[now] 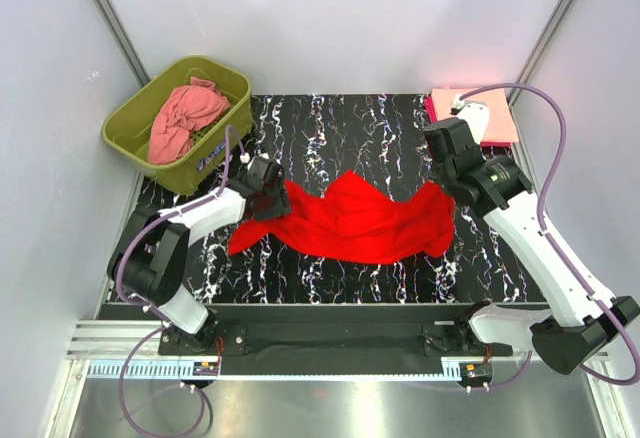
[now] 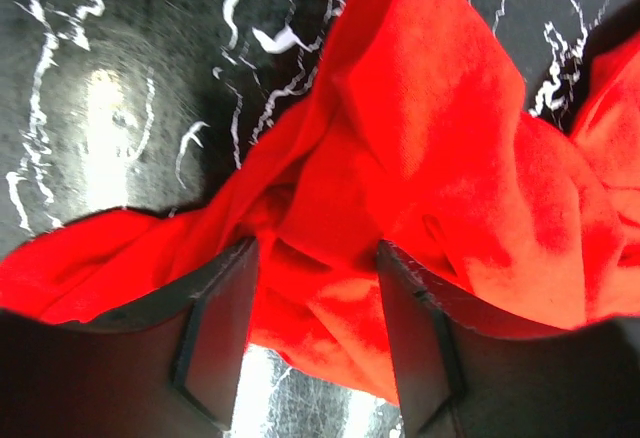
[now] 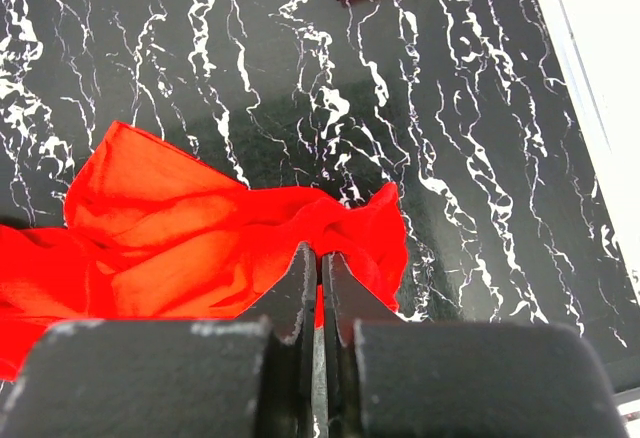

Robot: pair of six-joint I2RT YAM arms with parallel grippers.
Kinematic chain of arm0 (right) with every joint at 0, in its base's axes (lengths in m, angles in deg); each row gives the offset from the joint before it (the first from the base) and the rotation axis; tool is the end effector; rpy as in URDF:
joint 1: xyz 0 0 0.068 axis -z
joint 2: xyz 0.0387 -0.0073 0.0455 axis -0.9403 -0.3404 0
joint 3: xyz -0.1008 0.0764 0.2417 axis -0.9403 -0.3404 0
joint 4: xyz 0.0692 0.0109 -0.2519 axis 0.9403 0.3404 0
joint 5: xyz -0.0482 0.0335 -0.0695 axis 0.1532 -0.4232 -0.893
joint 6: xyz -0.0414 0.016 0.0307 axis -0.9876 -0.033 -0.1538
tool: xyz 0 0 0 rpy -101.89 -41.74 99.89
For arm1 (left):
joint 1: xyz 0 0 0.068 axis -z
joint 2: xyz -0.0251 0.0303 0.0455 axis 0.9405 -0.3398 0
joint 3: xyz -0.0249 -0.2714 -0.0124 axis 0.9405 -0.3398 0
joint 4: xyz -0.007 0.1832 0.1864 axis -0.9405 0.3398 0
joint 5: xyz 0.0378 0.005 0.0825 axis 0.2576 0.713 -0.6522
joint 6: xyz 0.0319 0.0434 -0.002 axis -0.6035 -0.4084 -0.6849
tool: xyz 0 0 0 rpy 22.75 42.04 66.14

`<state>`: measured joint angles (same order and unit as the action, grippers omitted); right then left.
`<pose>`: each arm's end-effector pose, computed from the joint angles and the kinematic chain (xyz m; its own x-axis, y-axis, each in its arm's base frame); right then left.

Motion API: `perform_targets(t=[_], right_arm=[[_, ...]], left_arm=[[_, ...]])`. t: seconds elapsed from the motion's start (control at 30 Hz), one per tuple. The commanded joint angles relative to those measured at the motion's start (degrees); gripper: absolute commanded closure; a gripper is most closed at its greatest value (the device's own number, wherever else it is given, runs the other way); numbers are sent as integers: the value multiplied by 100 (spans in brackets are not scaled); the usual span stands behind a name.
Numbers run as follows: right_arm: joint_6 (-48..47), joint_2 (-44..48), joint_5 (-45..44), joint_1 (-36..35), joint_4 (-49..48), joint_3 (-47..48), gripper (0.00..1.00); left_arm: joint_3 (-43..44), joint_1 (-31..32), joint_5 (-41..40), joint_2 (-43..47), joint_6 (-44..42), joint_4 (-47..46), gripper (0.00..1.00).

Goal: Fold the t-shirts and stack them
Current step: Flatten the tshirt out

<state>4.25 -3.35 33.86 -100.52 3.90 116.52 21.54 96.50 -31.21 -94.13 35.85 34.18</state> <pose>0.2077 0.0976 0.4009 -0.5548 0.0927 -0.8268 0.2294 0.9723 -0.0449 0.2831 -0.1362 0.1788 -0.8340 -0.2874 -0.4711 -0.1719 0.9465 -0.2730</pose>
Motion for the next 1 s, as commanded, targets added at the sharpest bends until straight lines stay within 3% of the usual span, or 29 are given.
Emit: perform_targets(t=[0.0,0.17,0.33,0.47,0.57,0.67,0.7,0.8,0.97], right_arm=[[-62,65,83,36,-272,-43,100],[-79,48,144,36,-299,-61,100],[-141,74,136,36,-316,-70,100],[-141,83,171,35,-342,-79,100],[-150,74,162,36,-343,-70,100],[-150,65,145,36,-343,-87,100],[-150,57,153,36,-343,-87,100],[-141,65,162,36,-334,-87,100],[-176,65,162,36,-334,-114,100]], left_arm=[[-43,-62,-323,100,59,-338,47],[27,-79,-209,-58,86,-470,58],[-25,-71,-156,-32,7,-601,60],[70,-79,-33,-128,-125,-699,77],[377,-79,-50,-234,-204,-515,82],[834,-88,-77,-401,-310,-260,78],[975,-97,-77,-558,-388,-198,70],[1380,-141,-25,-831,-564,-153,60],[1205,-176,319,-700,-723,-383,49]])
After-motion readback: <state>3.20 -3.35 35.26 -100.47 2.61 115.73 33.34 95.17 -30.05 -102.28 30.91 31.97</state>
